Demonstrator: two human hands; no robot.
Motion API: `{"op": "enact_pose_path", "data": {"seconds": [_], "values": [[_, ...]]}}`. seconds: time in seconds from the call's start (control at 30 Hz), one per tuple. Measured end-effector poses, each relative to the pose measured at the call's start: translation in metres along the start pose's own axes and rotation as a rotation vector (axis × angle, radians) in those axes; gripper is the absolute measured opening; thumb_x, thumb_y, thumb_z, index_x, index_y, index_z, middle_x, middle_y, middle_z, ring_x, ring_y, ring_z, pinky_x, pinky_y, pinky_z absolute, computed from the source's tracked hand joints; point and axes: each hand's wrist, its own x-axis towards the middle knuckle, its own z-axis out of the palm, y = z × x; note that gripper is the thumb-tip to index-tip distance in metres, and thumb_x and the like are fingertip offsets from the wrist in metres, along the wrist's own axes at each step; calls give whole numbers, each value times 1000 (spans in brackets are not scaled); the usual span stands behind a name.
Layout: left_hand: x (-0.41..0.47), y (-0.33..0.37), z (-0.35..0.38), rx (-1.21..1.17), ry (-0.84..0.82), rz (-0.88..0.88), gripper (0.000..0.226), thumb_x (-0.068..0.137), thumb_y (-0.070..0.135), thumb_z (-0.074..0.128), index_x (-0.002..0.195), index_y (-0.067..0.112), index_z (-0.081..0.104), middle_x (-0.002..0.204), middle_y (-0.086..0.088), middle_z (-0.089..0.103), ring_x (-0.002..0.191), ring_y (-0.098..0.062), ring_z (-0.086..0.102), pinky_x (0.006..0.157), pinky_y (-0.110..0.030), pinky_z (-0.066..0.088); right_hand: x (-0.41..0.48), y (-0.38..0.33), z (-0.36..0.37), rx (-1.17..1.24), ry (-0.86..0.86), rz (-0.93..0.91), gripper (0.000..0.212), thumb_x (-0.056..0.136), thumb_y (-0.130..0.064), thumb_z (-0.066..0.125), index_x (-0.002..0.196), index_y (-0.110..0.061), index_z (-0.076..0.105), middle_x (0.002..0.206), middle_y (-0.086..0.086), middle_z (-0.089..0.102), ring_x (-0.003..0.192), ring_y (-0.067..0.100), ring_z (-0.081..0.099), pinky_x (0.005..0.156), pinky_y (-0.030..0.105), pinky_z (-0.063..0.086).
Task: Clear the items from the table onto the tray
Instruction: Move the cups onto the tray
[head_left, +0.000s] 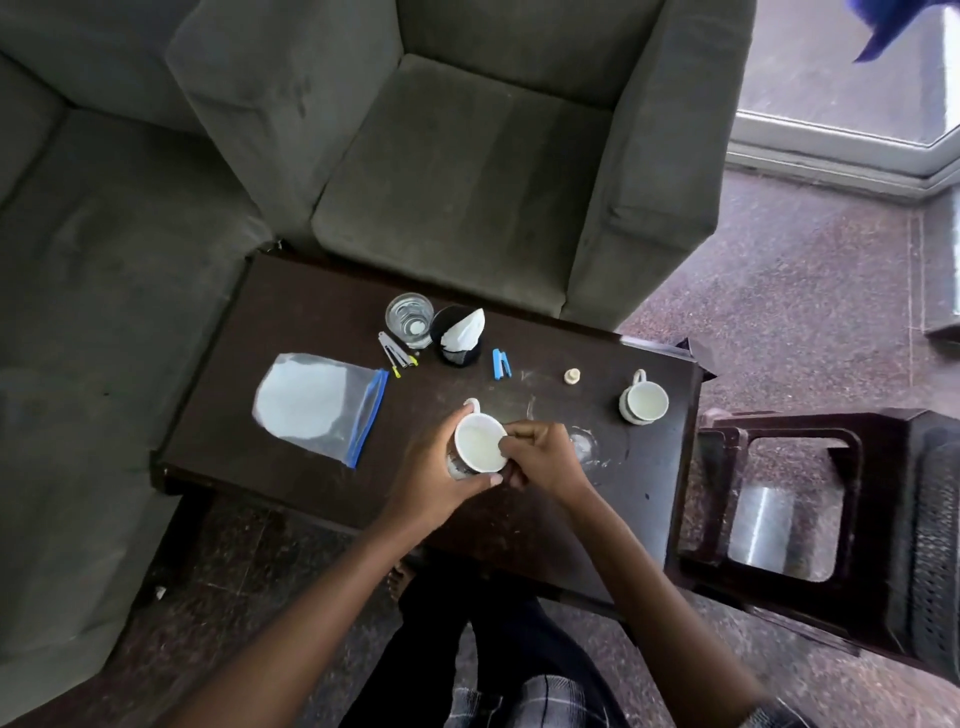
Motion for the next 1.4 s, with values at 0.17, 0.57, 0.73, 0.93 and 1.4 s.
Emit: {"op": "enact_pose_path", "data": {"seconds": [0.17, 0.57, 0.73, 0.93, 1.4], "values": [[14, 8, -1, 54, -8, 25, 75, 63, 13, 85, 130, 16, 51, 134, 6, 54, 118, 1, 47, 89, 1, 36, -5, 4, -23, 213, -197, 46, 19, 90, -5, 51, 97, 1, 68, 56, 6, 66, 42, 10, 57, 44, 19, 49], [37, 22, -8, 82, 107, 58, 63, 65, 27, 83, 121, 26, 53, 117, 15, 57, 109, 10, 49, 85, -4, 39, 128, 71, -160, -844, 393, 264, 56, 88, -18, 55, 139, -35, 40, 155, 13, 14, 132, 43, 27, 103, 46, 36], [34, 22, -10, 51, 86, 4, 59, 65, 25, 84, 111, 39, 50, 105, 34, 53, 97, 29, 44, 75, 5, 38, 151, 88, -157, -776, 256, 319, 74, 79, -22, 72, 141, -38, 34, 156, 13, 6, 129, 46, 33, 104, 45, 36], [32, 27, -11, -17, 31, -62, 58, 47, 57, 71, 101, 56, 50, 103, 46, 54, 100, 22, 49, 78, 0, 42, 140, 105, -138, -755, 476, 223, 45, 86, -12, 56, 129, -27, 50, 127, 18, 39, 107, 43, 49, 89, 41, 44], [-5, 57, -3, -98, 71, 84, 62, 47, 58, 76, 105, 39, 60, 104, 14, 69, 100, -6, 64, 92, -36, 52, -6, 33, -92, -459, 528, -247, 70, 81, -36, 62, 142, -43, 30, 127, 1, 41, 117, 22, 48, 84, 38, 45]]}}
